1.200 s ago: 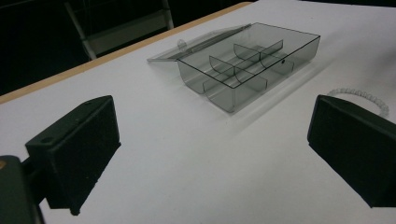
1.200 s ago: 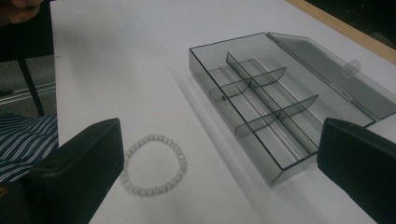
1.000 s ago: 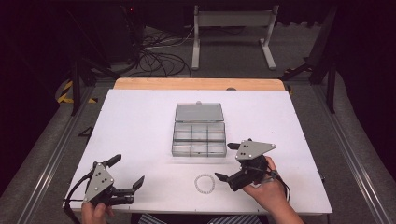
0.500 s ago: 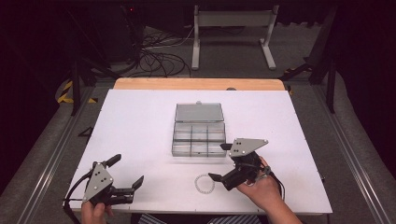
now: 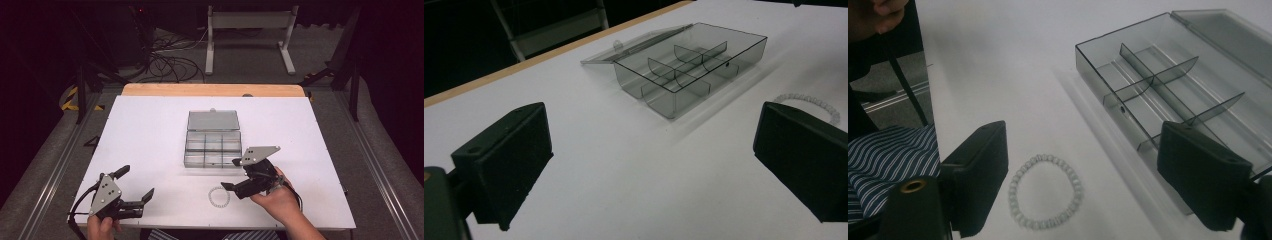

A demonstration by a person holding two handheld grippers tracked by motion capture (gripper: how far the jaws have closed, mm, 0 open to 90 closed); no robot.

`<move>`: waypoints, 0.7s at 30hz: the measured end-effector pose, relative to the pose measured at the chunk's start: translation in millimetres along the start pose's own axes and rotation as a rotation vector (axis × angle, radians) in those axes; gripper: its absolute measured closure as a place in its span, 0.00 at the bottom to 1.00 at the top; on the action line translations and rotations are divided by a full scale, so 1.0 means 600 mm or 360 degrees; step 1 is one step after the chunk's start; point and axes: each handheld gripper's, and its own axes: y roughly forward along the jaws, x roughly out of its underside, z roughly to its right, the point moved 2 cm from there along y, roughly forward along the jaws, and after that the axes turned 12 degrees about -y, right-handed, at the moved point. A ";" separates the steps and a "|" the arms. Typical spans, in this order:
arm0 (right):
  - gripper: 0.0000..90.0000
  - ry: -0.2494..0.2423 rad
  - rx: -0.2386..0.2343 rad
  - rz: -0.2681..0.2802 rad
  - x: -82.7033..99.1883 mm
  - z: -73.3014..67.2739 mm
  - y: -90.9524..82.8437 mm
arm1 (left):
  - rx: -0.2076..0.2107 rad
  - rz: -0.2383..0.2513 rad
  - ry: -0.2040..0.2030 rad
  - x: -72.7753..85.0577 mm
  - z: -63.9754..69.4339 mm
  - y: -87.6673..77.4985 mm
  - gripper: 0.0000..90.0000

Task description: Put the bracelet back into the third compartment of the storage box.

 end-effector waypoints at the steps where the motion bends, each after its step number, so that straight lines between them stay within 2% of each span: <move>1: 0.27 0.0015 -0.0010 -0.0007 0.000 0.001 0.002 | 0.0000 0.0000 0.0000 0.000 0.000 0.000 0.03; 5: 0.30 0.0048 -0.0030 -0.0046 0.000 0.002 0.011 | -0.0001 0.0000 0.0003 0.000 0.000 0.000 0.03; 11: 0.37 -0.0039 -0.0006 -0.0149 0.000 -0.003 0.025 | 0.0001 0.0002 -0.0002 0.000 0.000 0.000 0.03; 16: 0.40 -0.0079 -0.0022 -0.0242 0.003 -0.005 0.041 | 0.0001 -0.0001 0.0003 0.000 0.000 0.000 0.03; 21: 0.44 -0.0048 -0.0078 -0.0292 0.003 -0.006 0.052 | 0.0004 -0.0003 0.0005 0.000 0.000 0.000 0.03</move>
